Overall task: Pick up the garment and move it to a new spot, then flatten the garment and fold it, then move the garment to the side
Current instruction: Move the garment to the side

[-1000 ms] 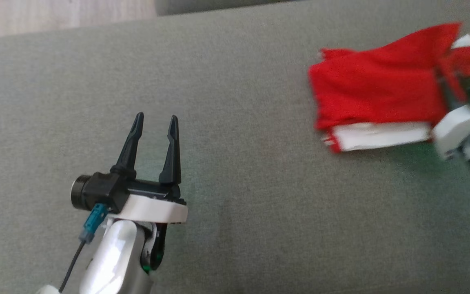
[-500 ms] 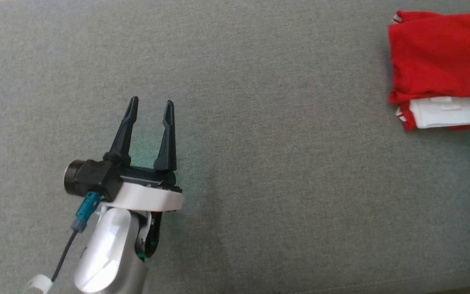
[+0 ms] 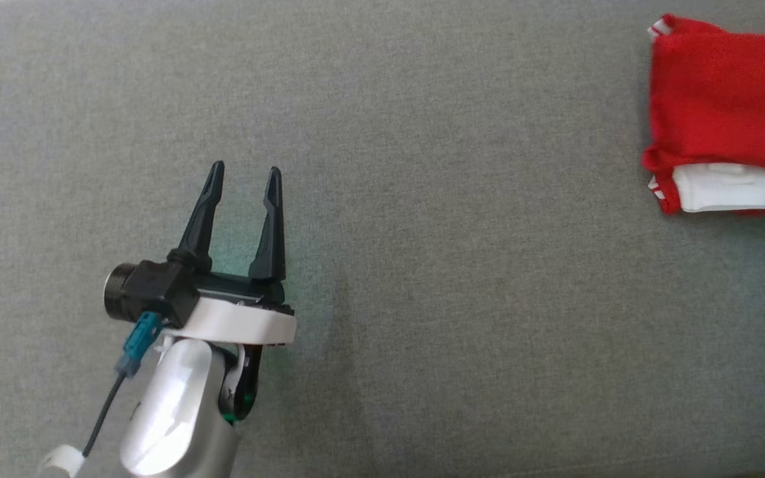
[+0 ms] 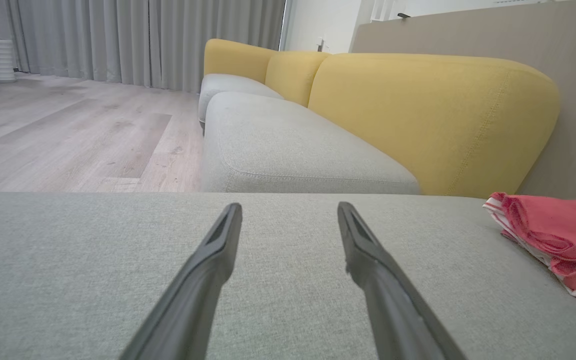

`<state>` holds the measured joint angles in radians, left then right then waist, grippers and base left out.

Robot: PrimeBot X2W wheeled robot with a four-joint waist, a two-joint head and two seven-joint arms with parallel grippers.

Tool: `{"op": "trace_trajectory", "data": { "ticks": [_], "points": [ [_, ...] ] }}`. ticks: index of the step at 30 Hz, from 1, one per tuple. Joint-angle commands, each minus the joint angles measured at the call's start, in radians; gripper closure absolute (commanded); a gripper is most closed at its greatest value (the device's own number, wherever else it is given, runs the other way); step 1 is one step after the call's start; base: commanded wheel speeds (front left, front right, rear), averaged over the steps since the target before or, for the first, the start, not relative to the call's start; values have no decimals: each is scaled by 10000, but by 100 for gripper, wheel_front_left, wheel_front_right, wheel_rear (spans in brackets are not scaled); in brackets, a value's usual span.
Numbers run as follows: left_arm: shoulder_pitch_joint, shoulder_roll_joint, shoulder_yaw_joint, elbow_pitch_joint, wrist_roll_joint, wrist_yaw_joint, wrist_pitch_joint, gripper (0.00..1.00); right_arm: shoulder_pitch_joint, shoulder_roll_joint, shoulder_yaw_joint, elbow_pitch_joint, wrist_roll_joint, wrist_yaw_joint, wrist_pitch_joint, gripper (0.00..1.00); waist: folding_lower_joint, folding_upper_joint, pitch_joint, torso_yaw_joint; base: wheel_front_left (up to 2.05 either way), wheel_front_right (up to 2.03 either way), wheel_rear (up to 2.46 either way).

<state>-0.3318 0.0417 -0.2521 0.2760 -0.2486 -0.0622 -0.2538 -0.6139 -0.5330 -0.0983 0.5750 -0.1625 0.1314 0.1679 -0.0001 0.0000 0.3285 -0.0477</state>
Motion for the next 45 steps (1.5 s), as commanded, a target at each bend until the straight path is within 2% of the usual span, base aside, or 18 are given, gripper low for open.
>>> {"op": "trace_trajectory", "data": {
  "ticks": [1,5,10,11,12,14,20,27,32,38,45],
  "points": [
    [-305,85,310,-224,-116,14,-80,0,246,-61,-74,-552,-8,-7,75,0,1,0,-167,-12,0,0,0],
    [-240,85,478,-263,-210,86,-80,0,401,308,-197,-1414,-25,-7,27,0,1,0,-525,-29,0,0,0],
    [-75,85,666,-332,-255,179,-80,0,713,1203,-241,-2601,401,-7,-129,0,1,0,-1121,9,0,0,0],
    [-75,85,666,-332,-255,179,-80,0,713,1203,-241,-2601,401,-7,-129,0,1,0,-1121,9,0,0,0],
    [30,85,773,-373,-322,232,-80,0,874,1613,-154,-3053,583,-7,-251,0,1,0,-1392,27,0,0,0],
    [88,85,818,-388,-330,249,-80,0,957,1828,-126,-3255,674,-7,-336,0,1,0,-1529,38,0,0,0],
    [446,85,1176,-612,-546,445,-80,0,1358,3419,-275,-4234,1457,-7,-910,0,1,0,-2175,145,0,0,0],
    [1032,85,1331,-470,-770,484,-80,0,2359,4762,-578,-4491,2328,-7,-2004,0,1,0,-2705,267,0,0,0],
    [1445,85,1330,-268,-959,378,-80,0,3228,4821,-228,-3816,3447,-7,-2880,0,1,0,-2935,344,0,0,0],
    [1824,85,1354,-182,-1280,136,-80,0,4165,4825,307,-2829,4052,-7,-3813,0,1,0,-3094,360,0,0,0],
    [2058,85,1432,-109,-1417,89,-80,0,4480,4826,829,-2236,4413,-7,-4200,0,1,0,-3166,312,0,0,0]
  ]
}}
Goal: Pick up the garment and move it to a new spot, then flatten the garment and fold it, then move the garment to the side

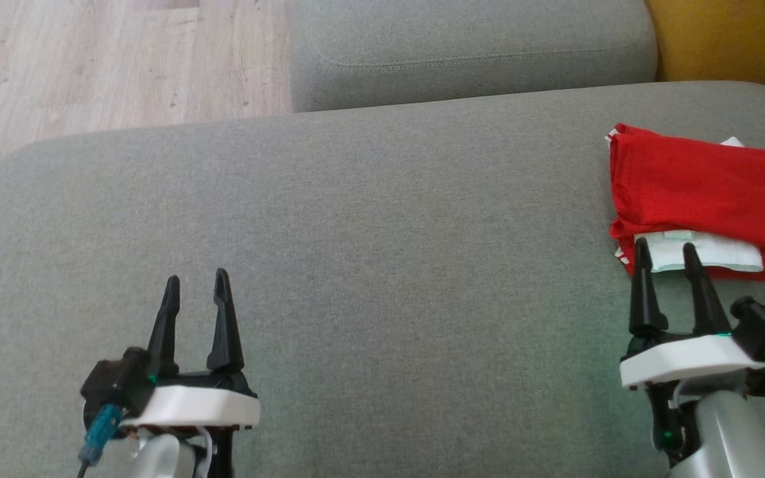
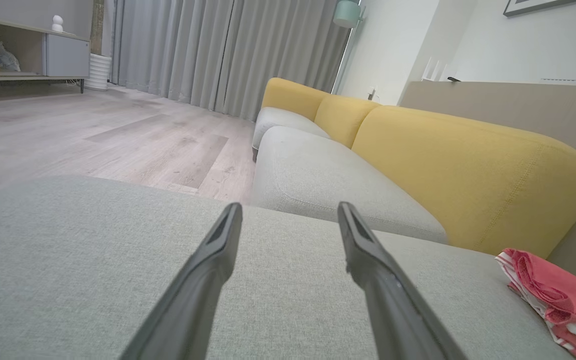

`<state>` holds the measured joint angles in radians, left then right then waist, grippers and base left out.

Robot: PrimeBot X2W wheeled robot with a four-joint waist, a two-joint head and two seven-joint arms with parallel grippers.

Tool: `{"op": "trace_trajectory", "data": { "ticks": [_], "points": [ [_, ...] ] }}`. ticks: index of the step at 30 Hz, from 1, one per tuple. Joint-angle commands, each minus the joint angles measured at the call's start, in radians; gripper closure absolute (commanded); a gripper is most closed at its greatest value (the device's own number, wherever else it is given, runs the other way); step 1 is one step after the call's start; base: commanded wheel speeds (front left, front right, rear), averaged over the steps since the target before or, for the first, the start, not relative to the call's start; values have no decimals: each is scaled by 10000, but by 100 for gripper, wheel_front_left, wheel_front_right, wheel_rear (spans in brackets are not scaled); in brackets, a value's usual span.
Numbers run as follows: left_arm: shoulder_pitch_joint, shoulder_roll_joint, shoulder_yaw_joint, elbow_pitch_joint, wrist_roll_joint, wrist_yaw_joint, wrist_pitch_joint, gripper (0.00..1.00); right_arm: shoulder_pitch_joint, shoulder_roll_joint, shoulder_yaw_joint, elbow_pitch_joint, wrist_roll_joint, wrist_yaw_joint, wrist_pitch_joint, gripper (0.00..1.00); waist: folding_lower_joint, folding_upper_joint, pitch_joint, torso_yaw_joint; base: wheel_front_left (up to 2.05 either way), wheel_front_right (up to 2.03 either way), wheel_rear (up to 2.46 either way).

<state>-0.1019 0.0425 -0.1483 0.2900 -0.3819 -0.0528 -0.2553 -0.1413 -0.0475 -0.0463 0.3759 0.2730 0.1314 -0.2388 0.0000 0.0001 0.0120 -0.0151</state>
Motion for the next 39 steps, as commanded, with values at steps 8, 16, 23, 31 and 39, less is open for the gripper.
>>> {"op": "trace_trajectory", "data": {
  "ticks": [8,16,23,31,39],
  "points": [
    [-234,77,448,-236,-369,-58,-65,0,-287,-29,589,-76,129,-7,-212,0,0,-1,-37,-22,0,0,0],
    [-238,77,359,-87,-599,-217,-65,0,-296,-28,652,-56,184,-7,-225,0,0,-1,-49,-3,0,0,0],
    [53,0,152,255,-724,-168,5,100,5,2,427,307,181,0,-116,100,1,-1,-20,-7,0,0,0],
    [222,-4,251,666,-1233,-205,179,100,220,23,361,667,757,0,69,100,1,-1,-23,0,0,0,0],
    [210,2,405,584,-1974,-243,409,100,243,19,304,516,1605,-1,289,100,1,-1,-27,10,0,0,0]
  ]
}}
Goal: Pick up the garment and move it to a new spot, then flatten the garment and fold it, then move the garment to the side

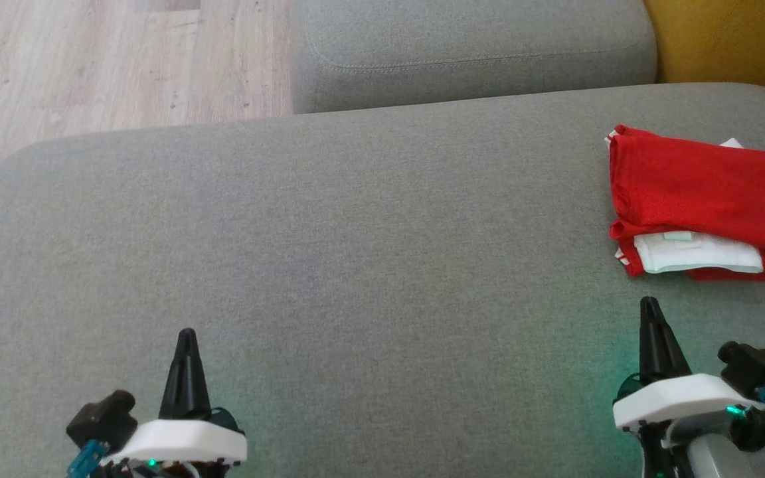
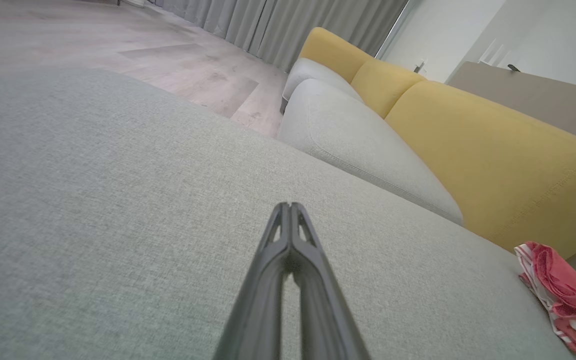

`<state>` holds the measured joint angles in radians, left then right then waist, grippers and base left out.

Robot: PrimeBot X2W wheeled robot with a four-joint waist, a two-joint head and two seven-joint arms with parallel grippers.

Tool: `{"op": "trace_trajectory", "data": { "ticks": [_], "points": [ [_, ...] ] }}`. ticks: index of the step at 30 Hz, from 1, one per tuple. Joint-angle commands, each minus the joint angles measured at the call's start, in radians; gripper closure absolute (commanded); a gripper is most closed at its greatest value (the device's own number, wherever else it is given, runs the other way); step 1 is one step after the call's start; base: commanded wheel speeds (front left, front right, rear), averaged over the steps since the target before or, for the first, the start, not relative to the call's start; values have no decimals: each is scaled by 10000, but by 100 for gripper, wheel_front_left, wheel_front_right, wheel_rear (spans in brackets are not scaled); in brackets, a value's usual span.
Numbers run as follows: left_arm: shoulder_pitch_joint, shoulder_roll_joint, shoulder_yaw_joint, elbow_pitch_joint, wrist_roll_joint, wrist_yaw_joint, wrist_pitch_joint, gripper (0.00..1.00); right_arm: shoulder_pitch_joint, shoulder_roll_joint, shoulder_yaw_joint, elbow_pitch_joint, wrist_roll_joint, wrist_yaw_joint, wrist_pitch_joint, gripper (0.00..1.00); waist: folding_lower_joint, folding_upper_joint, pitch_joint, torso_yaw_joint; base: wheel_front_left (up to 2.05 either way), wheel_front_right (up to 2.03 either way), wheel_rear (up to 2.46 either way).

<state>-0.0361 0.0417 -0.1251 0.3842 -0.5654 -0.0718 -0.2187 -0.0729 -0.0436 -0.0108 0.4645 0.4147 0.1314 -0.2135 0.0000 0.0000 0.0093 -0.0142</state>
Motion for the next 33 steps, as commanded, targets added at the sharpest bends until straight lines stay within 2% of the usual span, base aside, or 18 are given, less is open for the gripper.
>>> {"op": "trace_trajectory", "data": {
  "ticks": [1,33],
  "points": [
    [-449,10,192,-368,-229,-58,71,100,-438,-20,-58,-387,290,-1,63,100,0,0,-1,3,0,0,0],
    [-523,31,806,-656,-3094,-207,980,100,-409,-33,-328,-901,3560,-3,959,100,0,0,-18,42,0,0,0]
  ]
}}
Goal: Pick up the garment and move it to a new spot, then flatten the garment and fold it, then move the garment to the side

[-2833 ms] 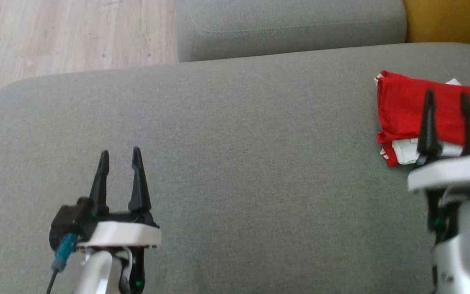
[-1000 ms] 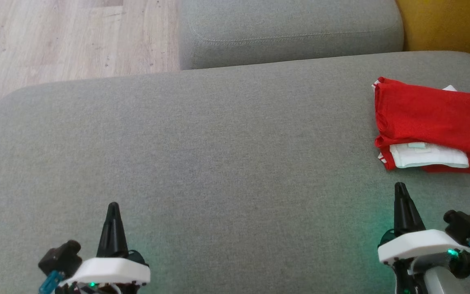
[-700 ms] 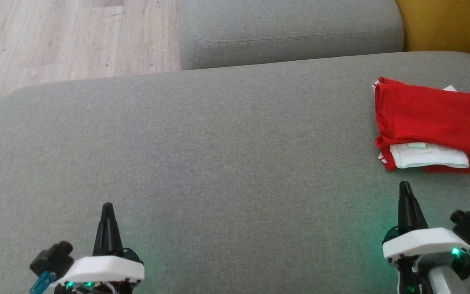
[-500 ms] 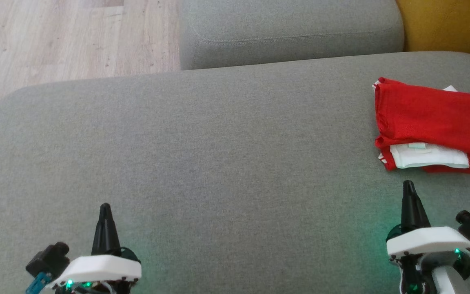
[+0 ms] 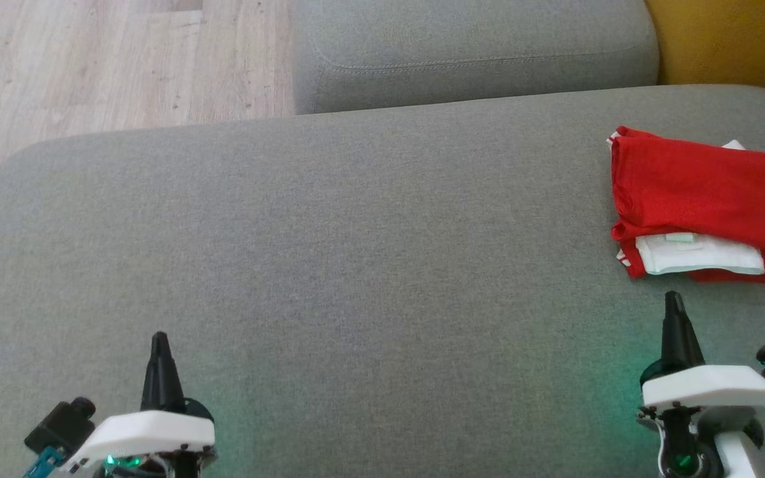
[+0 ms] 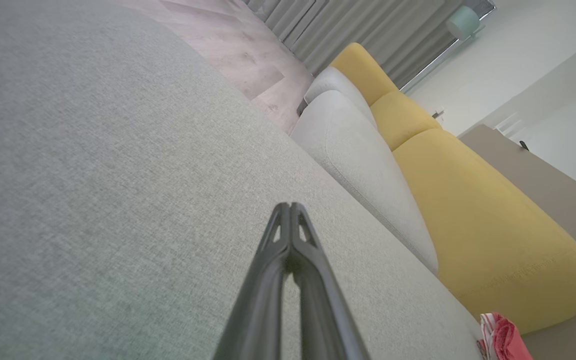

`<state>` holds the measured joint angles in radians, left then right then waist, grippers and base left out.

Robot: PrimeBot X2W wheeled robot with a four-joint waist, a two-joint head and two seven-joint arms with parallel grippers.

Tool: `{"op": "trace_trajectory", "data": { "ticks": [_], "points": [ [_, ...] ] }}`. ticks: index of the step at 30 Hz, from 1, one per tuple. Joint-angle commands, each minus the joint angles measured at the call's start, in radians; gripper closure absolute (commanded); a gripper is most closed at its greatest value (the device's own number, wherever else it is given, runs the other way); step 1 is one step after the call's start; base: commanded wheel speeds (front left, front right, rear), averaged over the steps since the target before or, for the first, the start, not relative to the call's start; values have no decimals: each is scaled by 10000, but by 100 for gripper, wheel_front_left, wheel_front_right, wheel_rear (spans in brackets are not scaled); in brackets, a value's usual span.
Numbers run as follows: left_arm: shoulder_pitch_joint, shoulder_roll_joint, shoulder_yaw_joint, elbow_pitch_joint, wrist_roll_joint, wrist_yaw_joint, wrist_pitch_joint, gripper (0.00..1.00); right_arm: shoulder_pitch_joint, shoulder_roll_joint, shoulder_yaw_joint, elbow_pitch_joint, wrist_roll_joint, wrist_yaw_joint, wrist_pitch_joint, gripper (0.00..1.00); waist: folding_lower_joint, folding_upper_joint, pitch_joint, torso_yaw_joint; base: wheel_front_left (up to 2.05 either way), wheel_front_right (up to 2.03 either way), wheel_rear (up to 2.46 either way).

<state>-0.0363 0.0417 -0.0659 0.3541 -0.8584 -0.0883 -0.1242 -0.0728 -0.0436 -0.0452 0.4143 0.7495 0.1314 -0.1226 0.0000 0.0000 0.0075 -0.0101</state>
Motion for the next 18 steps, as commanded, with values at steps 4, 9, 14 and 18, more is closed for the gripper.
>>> {"op": "trace_trajectory", "data": {
  "ticks": [4,9,14,18],
  "points": [
    [-533,34,312,-401,-623,-66,181,100,-406,-35,-29,-479,736,-3,194,100,0,0,-3,7,0,0,0],
    [-545,38,412,-447,-1085,-90,328,100,-403,-37,-73,-561,1264,-3,340,100,0,0,-6,13,0,0,0],
    [-558,41,511,-493,-1547,-114,475,100,-399,-39,-117,-642,1791,-4,485,100,0,0,-9,20,0,0,0],
    [-568,44,591,-530,-1917,-133,593,100,-396,-41,-153,-708,2213,-4,602,100,0,0,-11,25,0,0,0]
  ]
}}
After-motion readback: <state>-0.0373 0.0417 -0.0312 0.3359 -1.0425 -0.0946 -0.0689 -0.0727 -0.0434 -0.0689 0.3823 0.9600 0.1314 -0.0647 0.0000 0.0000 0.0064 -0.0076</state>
